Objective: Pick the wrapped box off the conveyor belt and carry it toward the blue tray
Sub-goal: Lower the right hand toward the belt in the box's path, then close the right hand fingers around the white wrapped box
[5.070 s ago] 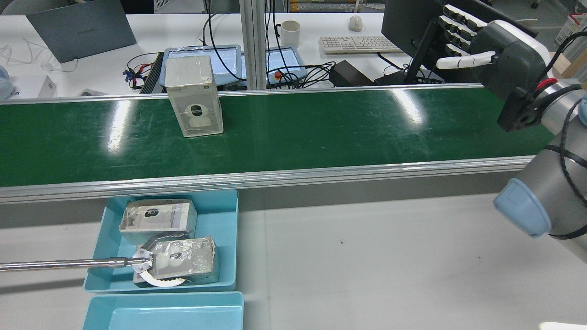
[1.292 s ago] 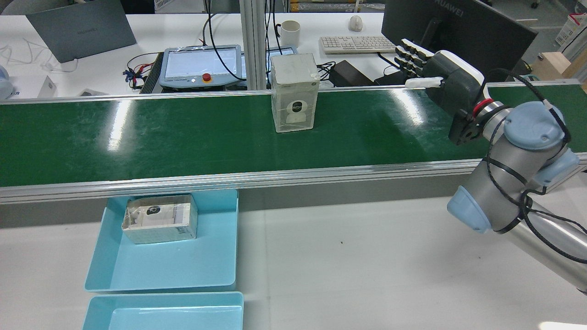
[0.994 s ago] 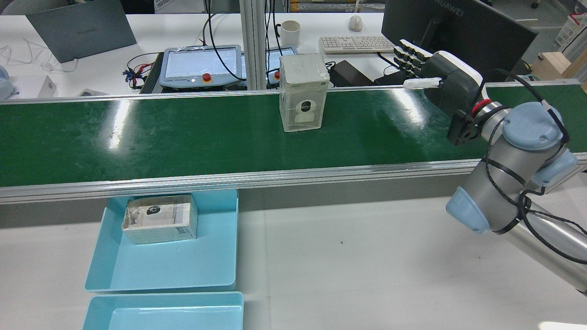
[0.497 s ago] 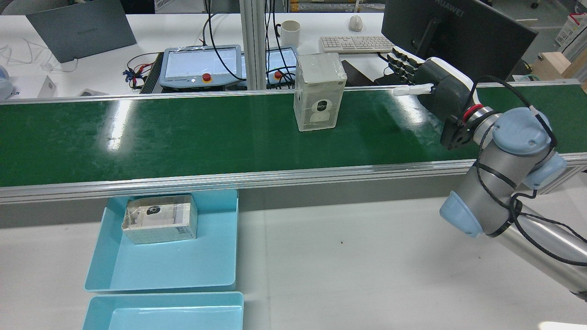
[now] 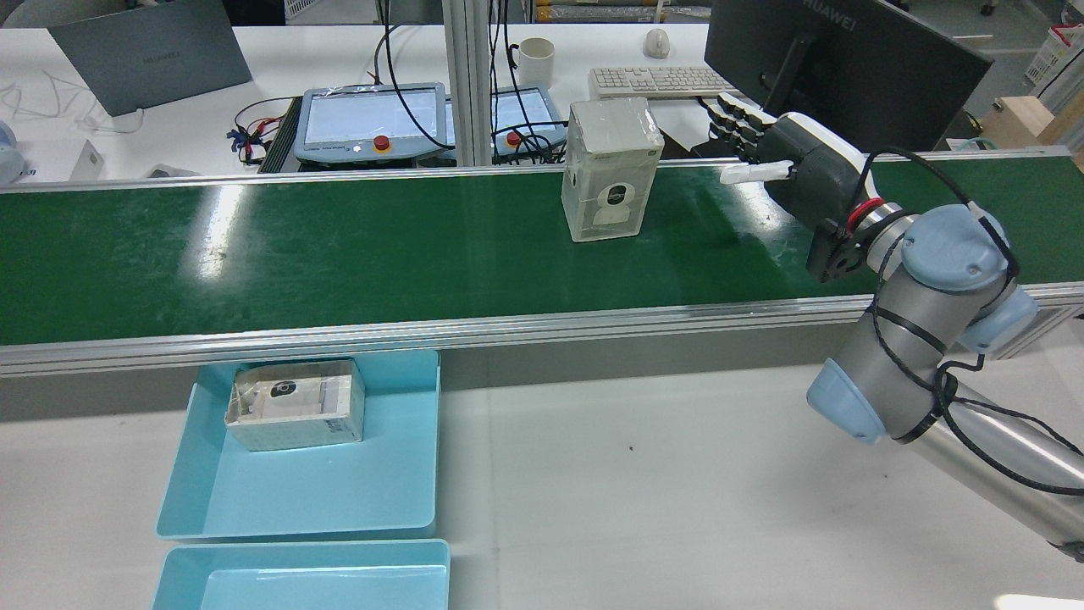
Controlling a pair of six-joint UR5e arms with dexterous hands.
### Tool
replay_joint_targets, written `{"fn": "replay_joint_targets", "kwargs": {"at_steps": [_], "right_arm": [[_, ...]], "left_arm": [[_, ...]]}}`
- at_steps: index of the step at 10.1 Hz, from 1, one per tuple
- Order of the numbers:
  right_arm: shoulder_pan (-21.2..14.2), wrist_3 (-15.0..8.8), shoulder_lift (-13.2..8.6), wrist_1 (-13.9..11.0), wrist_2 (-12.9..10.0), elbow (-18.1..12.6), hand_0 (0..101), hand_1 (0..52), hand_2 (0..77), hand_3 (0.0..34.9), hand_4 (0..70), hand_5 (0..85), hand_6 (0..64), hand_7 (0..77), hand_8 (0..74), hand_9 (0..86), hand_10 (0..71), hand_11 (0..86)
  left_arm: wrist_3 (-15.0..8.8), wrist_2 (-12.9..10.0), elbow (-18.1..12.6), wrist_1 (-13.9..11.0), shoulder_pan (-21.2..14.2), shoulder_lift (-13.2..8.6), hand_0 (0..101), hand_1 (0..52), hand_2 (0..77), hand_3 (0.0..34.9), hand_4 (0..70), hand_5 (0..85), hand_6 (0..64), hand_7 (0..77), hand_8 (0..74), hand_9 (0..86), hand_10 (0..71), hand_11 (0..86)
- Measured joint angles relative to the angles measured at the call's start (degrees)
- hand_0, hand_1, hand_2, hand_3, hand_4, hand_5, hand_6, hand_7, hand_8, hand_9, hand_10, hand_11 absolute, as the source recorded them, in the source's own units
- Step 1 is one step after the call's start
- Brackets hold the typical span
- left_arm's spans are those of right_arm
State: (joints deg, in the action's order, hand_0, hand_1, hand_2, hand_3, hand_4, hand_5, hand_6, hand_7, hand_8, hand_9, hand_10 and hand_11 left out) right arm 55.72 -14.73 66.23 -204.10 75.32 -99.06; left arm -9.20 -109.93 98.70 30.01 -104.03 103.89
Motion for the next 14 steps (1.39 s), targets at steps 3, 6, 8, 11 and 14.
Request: {"fn": "replay_joint_targets", "kwargs": {"at_steps": [3,6,8,11,14], "right_arm": [[-0.62,-0.03,-0.90,-0.05,0.00,0.60,40,7.6,4.9,0.1,0.0,1.6,0.0,0.5,8.2,6.5,2.7,6.0],[-0.69,-0.04,-1.05,-0.06,0.00,0.86,41,7.6,4.9,0.2,0.0,2.2,0.0,0.5,8.2,7.1,3.8,5.4],[-0.69,-0.04,-1.03,-0.07,-0.05,0.93,40,7.6,4.9,0.2,0.0,1.6,0.0,0.5,8.2,6.5,3.8,5.4],[-0.66,-0.04,-1.02,-0.07,-0.08,0.97,41,7.6,4.9,0.2,0.0,1.6,0.0,0.5,8.2,6.5,3.3,5.4],[-0.62,-0.04,-1.01,-0.07,-0.09,0.97,41,7.6,4.9,0.1,0.0,1.6,0.0,0.5,8.2,6.5,2.7,5.4]], "left_arm": [[0.00,0.00,0.00,0.00,0.00,0.00,0,0.0,0.5,0.0,0.0,1.1,0.0,0.0,0.0,0.0,0.5,0.0],[0.00,0.00,0.00,0.00,0.00,0.00,0,0.0,1.1,0.0,0.0,1.1,0.0,0.0,0.0,0.0,0.0,0.0],[0.00,0.00,0.00,0.00,0.00,0.00,0,0.0,1.1,0.0,0.0,1.1,0.0,0.0,0.0,0.0,0.5,0.0],[0.00,0.00,0.00,0.00,0.00,0.00,0,0.0,0.5,0.0,0.0,1.1,0.0,0.5,0.0,0.0,0.5,0.0],[0.00,0.00,0.00,0.00,0.00,0.00,0,0.0,1.1,0.0,0.0,1.1,0.0,0.0,0.0,0.0,0.0,0.0]]}}
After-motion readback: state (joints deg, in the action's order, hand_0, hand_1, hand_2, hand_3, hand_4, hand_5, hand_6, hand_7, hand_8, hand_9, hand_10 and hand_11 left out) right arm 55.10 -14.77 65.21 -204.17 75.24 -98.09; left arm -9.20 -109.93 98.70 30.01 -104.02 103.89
